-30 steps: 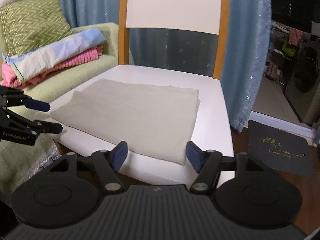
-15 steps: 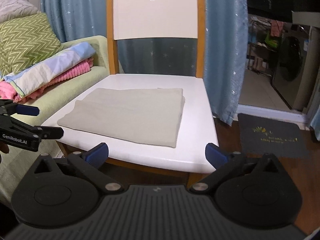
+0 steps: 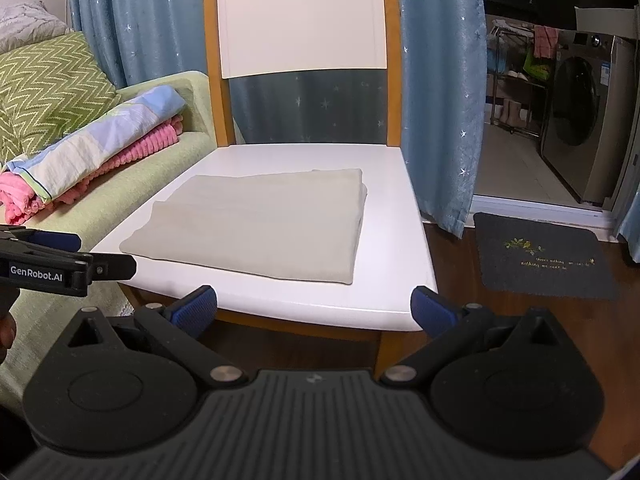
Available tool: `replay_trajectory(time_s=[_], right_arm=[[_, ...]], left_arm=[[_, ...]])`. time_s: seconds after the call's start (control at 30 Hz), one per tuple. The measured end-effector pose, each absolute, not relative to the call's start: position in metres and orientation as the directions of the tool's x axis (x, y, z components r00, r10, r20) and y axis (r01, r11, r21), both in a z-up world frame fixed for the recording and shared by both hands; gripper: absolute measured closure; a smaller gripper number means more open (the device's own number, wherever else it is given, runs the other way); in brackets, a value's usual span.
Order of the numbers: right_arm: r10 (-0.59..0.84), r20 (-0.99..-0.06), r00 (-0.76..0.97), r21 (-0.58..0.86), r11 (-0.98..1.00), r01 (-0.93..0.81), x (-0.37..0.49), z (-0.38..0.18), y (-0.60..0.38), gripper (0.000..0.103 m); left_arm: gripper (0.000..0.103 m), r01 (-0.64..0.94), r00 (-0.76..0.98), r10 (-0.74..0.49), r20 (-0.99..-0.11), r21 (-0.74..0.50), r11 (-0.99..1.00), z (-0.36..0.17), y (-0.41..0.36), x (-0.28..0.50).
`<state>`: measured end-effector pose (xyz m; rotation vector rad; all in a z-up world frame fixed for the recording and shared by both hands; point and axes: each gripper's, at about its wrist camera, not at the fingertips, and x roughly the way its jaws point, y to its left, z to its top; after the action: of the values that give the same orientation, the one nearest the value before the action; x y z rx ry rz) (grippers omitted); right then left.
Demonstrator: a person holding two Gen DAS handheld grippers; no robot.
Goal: Fold clothes
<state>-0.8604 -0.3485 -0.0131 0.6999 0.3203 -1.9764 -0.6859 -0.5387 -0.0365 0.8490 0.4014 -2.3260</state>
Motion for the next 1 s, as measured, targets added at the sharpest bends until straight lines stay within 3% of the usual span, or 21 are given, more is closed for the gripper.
replay_trajectory(time_s=[1.0], right_arm=[[-0.700, -0.614, -0.364, 0.057, -0.500, 0.864, -0.8582, -0.0106, -0.3564, 0.001]], left_arm=[[0.001, 0.660, -0.592, -0.459, -0.662, -0.071, -0.748, -0.0341, -0.5341, -0.6913]])
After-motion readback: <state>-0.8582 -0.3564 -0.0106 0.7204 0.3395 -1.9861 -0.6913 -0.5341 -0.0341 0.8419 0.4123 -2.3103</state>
